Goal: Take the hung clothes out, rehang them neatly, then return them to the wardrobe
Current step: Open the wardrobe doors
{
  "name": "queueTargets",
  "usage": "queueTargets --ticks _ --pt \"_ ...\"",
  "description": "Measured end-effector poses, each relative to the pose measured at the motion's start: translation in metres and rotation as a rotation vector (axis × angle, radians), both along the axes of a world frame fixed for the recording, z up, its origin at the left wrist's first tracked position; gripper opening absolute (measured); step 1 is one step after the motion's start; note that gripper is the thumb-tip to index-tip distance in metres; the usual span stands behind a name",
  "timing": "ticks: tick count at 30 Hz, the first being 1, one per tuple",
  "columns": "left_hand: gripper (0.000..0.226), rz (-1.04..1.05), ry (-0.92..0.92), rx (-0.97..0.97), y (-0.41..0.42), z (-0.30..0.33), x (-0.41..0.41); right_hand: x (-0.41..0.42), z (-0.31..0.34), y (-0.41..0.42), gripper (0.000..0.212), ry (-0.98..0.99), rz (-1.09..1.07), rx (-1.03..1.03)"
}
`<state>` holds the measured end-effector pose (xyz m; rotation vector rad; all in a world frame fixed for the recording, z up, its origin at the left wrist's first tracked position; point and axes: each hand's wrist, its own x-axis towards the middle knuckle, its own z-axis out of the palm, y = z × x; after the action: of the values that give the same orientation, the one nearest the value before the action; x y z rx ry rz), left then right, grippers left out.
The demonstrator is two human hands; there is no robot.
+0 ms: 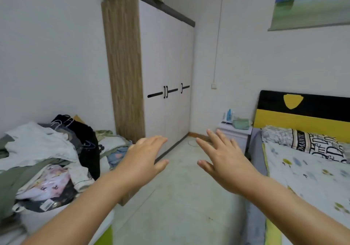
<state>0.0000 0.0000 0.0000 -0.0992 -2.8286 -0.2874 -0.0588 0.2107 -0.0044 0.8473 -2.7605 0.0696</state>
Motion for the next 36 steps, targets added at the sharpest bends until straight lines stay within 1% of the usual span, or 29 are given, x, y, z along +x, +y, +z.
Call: queueTargets --ticks 4,10,18,23,29,36 --pt "0.060 0.021 -0.057 -0.005 -0.002 -0.013 -0.045 -0.040 -0.015 -0.002 0.062 -0.051 -0.009 0.079" --pt "0.064 0.057 -0.099 -0.032 -0.008 -0.028 -0.115 -0.112 -0.028 -0.008 0.062 -0.158 -0.042 0.135" --pt "0.066 0.092 -0.189 -0.034 -0.051 -0.051 -0.186 -0.185 -0.046 -0.047 0.062 -0.258 -0.066 0.186" --pt "0.066 0.048 -0.236 -0.029 -0.098 -0.062 -0.237 -0.231 -0.050 -0.090 0.063 -0.290 -0.119 0.184" --pt "0.064 -0.032 -0.263 -0.025 -0.161 -0.055 -0.301 -0.278 -0.042 -0.148 0.064 -0.331 -0.154 0.154" --pt "0.063 -0.158 -0.325 -0.012 -0.187 -0.062 -0.375 -0.334 -0.046 -0.179 0.061 -0.355 -0.165 0.126"
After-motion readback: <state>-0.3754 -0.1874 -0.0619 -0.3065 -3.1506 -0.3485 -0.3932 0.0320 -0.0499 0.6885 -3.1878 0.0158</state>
